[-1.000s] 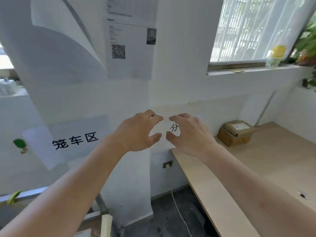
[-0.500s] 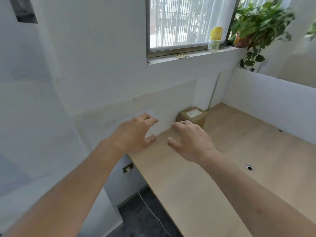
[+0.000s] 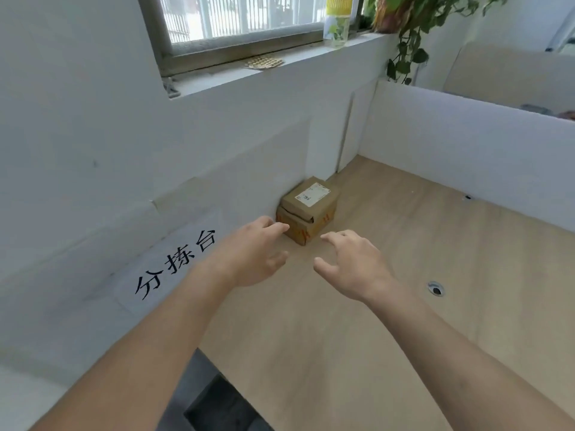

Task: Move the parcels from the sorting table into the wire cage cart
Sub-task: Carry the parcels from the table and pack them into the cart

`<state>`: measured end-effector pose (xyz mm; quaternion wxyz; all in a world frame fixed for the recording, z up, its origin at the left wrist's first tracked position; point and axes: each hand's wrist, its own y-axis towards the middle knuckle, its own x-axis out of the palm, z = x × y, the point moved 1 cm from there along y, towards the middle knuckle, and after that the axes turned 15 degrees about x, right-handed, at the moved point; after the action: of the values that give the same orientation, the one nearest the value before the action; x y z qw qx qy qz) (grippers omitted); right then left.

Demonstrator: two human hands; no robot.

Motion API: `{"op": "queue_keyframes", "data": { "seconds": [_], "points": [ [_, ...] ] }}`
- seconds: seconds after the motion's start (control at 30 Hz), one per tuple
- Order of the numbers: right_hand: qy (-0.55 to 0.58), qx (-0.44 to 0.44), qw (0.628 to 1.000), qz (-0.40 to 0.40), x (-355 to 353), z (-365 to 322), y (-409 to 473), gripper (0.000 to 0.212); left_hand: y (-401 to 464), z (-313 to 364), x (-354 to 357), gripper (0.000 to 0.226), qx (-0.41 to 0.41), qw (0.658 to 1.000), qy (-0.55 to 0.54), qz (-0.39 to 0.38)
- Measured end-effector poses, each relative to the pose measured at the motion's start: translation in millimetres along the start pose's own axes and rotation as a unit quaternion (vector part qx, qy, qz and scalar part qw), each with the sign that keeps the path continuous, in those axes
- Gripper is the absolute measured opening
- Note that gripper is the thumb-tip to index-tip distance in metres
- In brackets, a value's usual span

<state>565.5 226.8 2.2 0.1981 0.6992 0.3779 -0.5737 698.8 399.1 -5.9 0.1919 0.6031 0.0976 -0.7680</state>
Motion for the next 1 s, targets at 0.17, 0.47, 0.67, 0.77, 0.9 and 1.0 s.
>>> {"op": "queue_keyframes", "data": {
  "seconds": [0.17,0.47,0.67,0.77,0.9,1.0],
  "points": [
    [0.002,0.048,0.999,-0.013,26.8,-25.5,89.2,0.053,76.6,-68.2,24.3,0.061,0.013,0.999,-0.034,-0.025],
    [0.0,0.113,0.993,-0.04,65.4,-50.9,218.3,0.049,187.0,-159.4,75.8,0.055,0.031,0.994,-0.091,-0.058],
    [0.026,0.145,0.987,-0.066,98.6,-46.1,279.8,0.052,245.4,-197.8,120.3,0.05,0.021,0.99,-0.103,-0.095],
    [0.049,0.158,0.983,-0.073,119.2,-39.5,303.2,0.055,268.5,-211.7,144.0,0.049,0.008,0.987,-0.119,-0.103],
    [0.06,0.171,0.981,-0.07,145.1,-28.8,326.1,0.057,287.7,-222.7,172.3,0.052,-0.026,0.983,-0.163,-0.085],
    [0.067,0.165,0.982,-0.068,158.4,-20.1,336.6,0.076,296.1,-226.1,186.4,0.059,-0.048,0.986,-0.16,-0.016]
  ]
}}
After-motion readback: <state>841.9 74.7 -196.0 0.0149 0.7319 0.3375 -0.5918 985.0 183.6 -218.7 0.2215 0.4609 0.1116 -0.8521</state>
